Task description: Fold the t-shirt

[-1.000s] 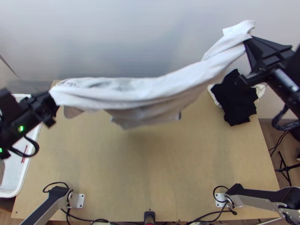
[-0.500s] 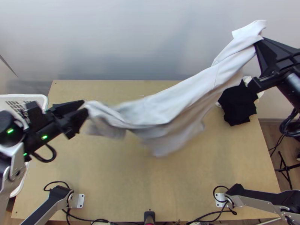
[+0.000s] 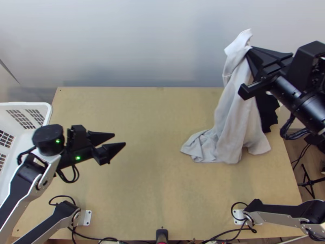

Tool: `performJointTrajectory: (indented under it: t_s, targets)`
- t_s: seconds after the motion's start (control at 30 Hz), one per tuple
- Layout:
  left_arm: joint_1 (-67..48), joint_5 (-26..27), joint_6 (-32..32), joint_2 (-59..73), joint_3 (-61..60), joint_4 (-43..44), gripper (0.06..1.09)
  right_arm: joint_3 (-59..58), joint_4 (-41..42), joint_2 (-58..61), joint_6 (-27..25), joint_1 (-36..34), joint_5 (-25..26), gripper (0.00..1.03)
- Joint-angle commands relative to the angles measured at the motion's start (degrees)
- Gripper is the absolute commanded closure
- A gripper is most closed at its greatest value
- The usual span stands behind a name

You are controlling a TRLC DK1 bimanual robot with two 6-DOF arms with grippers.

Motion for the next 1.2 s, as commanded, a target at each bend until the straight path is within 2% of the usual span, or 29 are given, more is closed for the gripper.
performJointTrajectory:
  t_s: [0.0,0.2,0.43,0.67,0.77,0.83,1.03,1.17]
  targets:
    - [-7.89,-4.47,0.57,1.16,-5.07,4.03,0.11,-1.46,0.12,1.02,0.93,1.25,-0.14,1.0]
    - [-18.88,-9.48,0.04,3.01,-9.91,10.27,0.11,-3.04,0.03,1.11,1.37,1.25,-0.14,1.0]
    - [-28.11,-17.13,1.8,13.12,-8.94,18.44,0.1,-3.04,0.56,1.46,1.55,1.16,-0.14,1.0]
    - [-37.77,-27.23,1.89,28.32,-2.79,27.58,0.11,-1.63,1.0,1.55,0.93,0.72,-0.06,1.0]
    - [-40.59,-29.08,2.41,34.74,-0.59,33.91,0.11,-1.72,1.0,1.55,0.93,0.11,-0.06,1.0]
    - [-42.52,-32.07,2.68,39.05,2.04,37.07,0.11,-1.9,1.0,1.55,1.02,-0.25,-0.06,1.0]
    - [-47.97,-38.57,2.33,48.8,9.52,41.64,0.11,-1.9,1.0,1.64,1.02,-0.95,-0.06,1.0]
    - [-51.4,-42.7,-0.4,54.87,13.56,42.0,0.11,-1.63,1.0,1.73,0.93,-1.39,-0.06,1.0]
